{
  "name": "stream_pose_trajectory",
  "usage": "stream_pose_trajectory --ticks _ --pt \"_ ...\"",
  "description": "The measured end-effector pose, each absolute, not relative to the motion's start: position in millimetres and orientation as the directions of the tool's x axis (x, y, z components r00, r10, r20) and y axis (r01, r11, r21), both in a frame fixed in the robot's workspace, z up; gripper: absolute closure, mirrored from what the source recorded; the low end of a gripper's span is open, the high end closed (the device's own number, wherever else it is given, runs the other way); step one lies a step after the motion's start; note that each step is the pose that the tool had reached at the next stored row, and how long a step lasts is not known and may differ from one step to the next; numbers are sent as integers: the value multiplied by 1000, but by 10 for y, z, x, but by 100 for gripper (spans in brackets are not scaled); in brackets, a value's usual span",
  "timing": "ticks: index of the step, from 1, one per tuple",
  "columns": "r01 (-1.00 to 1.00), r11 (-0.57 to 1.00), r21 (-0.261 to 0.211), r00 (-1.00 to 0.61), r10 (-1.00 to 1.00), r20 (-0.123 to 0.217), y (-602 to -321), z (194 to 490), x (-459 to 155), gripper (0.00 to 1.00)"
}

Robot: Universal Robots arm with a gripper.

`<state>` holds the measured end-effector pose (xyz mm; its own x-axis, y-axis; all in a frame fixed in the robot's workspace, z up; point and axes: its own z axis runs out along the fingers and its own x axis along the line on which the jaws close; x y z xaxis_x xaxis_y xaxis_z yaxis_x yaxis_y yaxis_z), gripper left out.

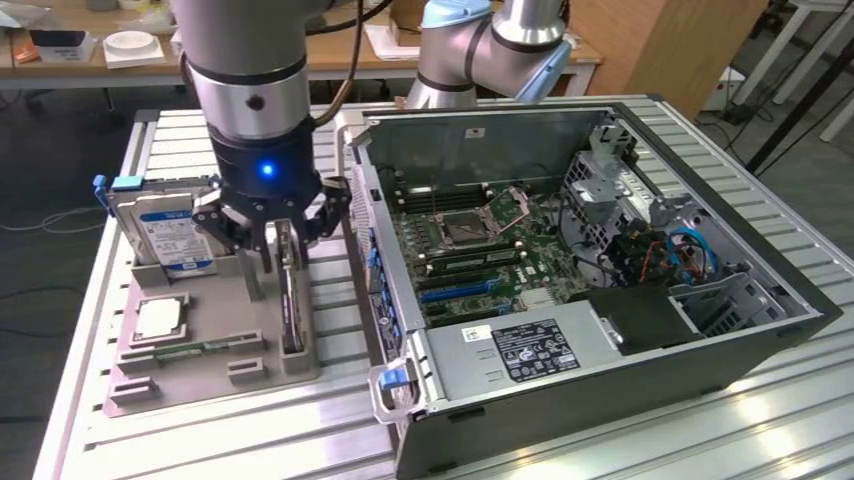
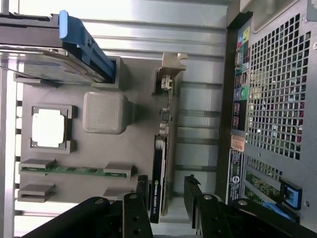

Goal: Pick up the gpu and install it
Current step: 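Pick up the gpu and move the gpu toward the slot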

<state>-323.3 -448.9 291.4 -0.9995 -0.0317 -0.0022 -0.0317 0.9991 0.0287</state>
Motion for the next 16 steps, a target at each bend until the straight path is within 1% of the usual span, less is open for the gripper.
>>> stream_pose_trajectory --ticks 16 --pt "3 1000 28 -1000 4 -2 -4489 2624 -3294 57"
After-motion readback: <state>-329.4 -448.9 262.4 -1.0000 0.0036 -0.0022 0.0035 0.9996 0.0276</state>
